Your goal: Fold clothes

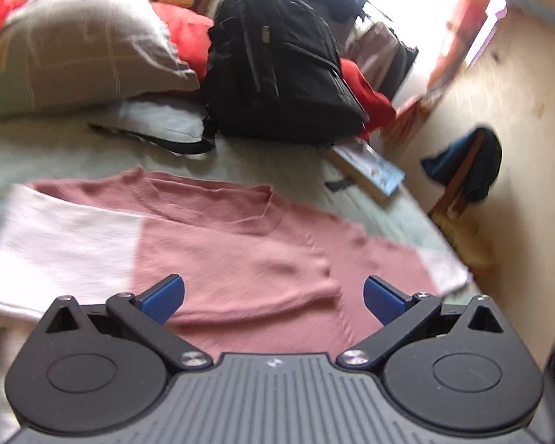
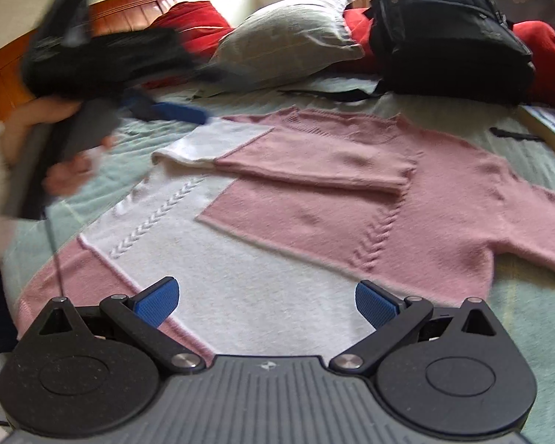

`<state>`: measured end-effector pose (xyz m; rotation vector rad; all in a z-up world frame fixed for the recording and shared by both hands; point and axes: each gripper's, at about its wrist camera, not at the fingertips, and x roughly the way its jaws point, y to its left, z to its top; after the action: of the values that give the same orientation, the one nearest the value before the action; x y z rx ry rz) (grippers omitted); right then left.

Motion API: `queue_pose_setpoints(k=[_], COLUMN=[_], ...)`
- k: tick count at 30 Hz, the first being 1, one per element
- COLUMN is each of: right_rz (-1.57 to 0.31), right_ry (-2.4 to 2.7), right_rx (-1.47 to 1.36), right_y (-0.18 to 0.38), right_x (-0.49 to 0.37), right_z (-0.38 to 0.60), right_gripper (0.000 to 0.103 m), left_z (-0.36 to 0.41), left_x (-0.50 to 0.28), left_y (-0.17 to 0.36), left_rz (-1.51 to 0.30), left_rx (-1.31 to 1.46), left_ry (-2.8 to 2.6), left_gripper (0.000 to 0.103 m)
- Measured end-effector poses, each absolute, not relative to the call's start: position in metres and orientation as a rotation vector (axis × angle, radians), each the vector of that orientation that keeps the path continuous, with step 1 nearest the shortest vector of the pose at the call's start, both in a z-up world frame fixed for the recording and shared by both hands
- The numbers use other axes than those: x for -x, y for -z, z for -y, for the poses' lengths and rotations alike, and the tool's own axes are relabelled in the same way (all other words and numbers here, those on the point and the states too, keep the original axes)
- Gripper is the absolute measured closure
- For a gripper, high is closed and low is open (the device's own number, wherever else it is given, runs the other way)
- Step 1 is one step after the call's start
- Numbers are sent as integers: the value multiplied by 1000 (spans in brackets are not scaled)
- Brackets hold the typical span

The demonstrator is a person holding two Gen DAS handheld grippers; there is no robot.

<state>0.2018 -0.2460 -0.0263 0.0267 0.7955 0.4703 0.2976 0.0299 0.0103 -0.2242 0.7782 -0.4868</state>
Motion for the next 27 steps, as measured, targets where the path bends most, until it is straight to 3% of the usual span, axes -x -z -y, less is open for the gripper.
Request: queue_pose_setpoints(k=[7,11,17,27], right_rz=[-746,-726,-723,-857], right_ry=[-460,-487,-551,-490], right_rx=[26,41,5,-27], right_y=[6,2,9,72], right_x=[-229,-260,-320,-384], right_z=[249,239,220,223], right_gripper=[0,0,0,0], left_z=[-53,-47,-53,-55], left_x=[-238,-203,-168,-146], left_y=[-46,-16,34,55], left_rz=[-787,-822,-849,-832], left_rx=[-41,-147,-87,-102], left_ry=[414,351,282,204], left_gripper=[1,1,1,1])
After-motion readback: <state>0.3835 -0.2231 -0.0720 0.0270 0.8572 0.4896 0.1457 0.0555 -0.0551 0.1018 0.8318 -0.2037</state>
